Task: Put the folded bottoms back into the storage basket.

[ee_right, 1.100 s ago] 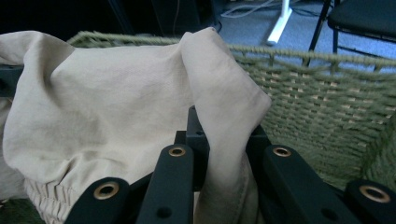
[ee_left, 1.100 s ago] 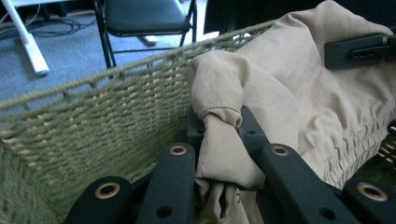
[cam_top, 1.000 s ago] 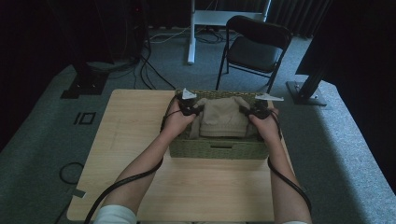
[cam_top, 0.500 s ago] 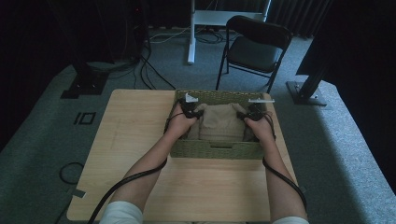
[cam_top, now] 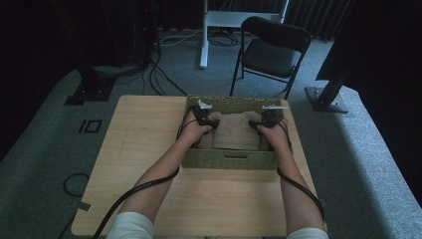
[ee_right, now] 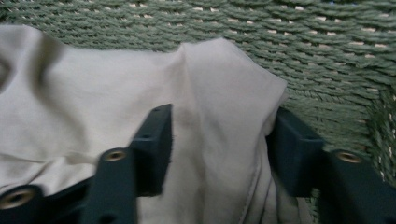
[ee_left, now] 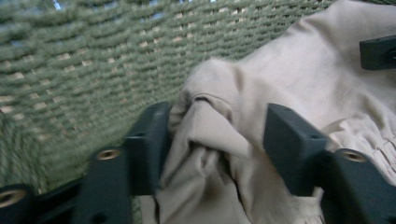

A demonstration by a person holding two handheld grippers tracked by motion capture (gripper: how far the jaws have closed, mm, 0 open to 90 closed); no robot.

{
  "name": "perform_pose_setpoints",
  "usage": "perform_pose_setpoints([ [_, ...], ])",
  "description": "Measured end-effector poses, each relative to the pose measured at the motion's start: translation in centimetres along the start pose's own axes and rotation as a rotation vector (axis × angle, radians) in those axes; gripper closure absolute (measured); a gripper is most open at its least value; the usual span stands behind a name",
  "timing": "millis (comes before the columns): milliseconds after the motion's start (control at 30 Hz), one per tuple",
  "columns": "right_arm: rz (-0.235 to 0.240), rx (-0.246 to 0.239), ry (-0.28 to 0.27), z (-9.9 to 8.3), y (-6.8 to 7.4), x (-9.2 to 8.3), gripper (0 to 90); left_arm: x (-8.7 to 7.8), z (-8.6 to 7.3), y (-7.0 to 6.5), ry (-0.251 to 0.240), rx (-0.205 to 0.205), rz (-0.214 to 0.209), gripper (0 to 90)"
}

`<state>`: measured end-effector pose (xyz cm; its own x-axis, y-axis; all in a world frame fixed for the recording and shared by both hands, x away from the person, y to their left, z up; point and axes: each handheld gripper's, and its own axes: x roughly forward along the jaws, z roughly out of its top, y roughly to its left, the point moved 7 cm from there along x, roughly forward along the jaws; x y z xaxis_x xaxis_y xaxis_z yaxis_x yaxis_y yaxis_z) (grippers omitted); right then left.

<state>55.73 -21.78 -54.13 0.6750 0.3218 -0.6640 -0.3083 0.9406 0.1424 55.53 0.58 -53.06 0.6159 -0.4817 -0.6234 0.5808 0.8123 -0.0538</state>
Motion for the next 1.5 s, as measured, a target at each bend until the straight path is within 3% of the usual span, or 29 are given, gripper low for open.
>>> perform_pose_setpoints([
  [67,-0.006,-0.017,0.019,0.0,0.0,-0.1,36.3,-0.2,0.1,-0.2,0.003,0.006,-0.003,34.7],
  [167,-0.008,-0.042,-0.001,0.3,0.1,-0.5,29.5,-0.6,0.3,-0.2,0.003,0.02,0.011,28.7],
  [300,0.005,-0.07,0.01,0.7,0.3,-1.2,26.3,-1.5,0.8,-0.5,-0.01,0.027,-0.006,27.3],
  [500,0.039,-0.089,-0.025,1.7,1.3,-2.6,17.6,-3.0,1.5,-1.4,-0.034,0.027,-0.061,27.3],
  [800,0.073,-0.099,-0.074,2.4,2.9,-4.8,16.9,-5.6,2.6,-2.7,-0.085,0.005,-0.126,22.7],
  [967,0.078,-0.11,-0.076,2.5,3.3,-5.7,15.3,-7.0,2.8,-3.0,-0.104,-0.006,-0.137,19.4],
  [1233,0.06,-0.139,-0.069,2.2,3.7,-7.0,14.0,-8.6,2.5,-3.4,-0.101,0.015,-0.147,18.1],
  [1500,0.082,-0.154,-0.097,2.1,4.0,-8.3,14.0,-9.8,2.3,-4.0,-0.1,0.049,-0.168,18.1],
])
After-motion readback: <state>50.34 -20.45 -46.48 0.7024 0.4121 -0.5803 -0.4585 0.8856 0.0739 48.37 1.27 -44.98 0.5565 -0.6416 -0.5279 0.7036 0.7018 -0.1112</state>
